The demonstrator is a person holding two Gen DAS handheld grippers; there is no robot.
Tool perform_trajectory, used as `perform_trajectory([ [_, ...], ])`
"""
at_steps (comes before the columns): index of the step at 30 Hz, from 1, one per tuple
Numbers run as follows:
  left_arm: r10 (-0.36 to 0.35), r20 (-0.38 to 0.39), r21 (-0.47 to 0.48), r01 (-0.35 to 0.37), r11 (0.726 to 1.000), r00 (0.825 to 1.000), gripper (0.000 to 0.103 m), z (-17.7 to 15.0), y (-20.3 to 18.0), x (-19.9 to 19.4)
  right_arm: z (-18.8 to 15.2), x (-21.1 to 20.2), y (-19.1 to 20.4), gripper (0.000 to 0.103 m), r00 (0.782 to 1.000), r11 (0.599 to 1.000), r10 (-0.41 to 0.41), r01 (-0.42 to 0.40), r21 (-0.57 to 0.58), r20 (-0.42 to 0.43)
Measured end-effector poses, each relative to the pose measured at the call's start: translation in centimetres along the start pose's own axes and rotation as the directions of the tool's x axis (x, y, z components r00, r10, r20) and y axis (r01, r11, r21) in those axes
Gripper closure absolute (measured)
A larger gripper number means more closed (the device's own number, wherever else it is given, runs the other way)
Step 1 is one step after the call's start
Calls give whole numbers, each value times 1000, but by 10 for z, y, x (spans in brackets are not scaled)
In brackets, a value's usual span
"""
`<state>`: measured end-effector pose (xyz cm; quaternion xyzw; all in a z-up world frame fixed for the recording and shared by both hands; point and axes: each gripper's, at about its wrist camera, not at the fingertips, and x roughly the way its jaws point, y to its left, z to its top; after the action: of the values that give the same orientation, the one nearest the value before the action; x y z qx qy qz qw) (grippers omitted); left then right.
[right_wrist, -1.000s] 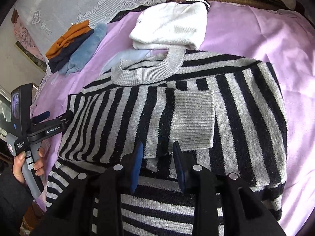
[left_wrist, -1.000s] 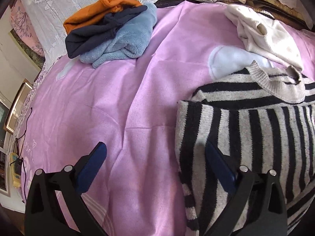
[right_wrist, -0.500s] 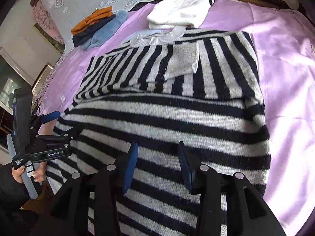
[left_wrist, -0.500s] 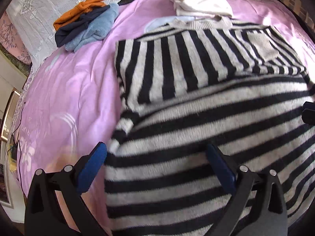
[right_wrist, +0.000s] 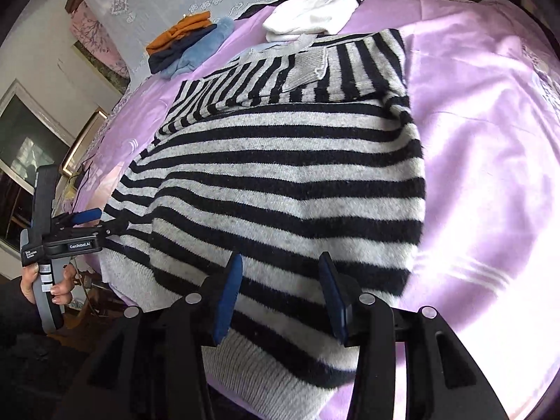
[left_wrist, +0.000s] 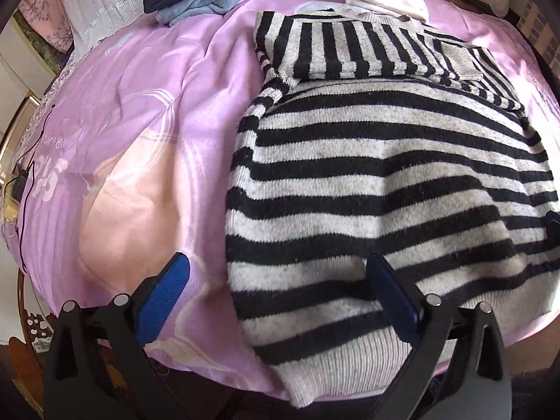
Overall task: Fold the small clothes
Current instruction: 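Grasp the ribbed hem of the striped sweater with both tools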
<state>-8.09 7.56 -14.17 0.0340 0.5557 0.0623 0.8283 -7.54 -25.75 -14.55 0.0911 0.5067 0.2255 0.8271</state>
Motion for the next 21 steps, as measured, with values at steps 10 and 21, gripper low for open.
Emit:
perform_trajectory([
  [10,-155,-49,40,157,987,987,5,-37,3,-7,-47,-36,-16,57,996,988,-85,80,133,34],
  [21,-261,-48,46,263,964,964,35,-37,-1,2,-74,-33,-14,57,998,977,-57,53,206,15],
])
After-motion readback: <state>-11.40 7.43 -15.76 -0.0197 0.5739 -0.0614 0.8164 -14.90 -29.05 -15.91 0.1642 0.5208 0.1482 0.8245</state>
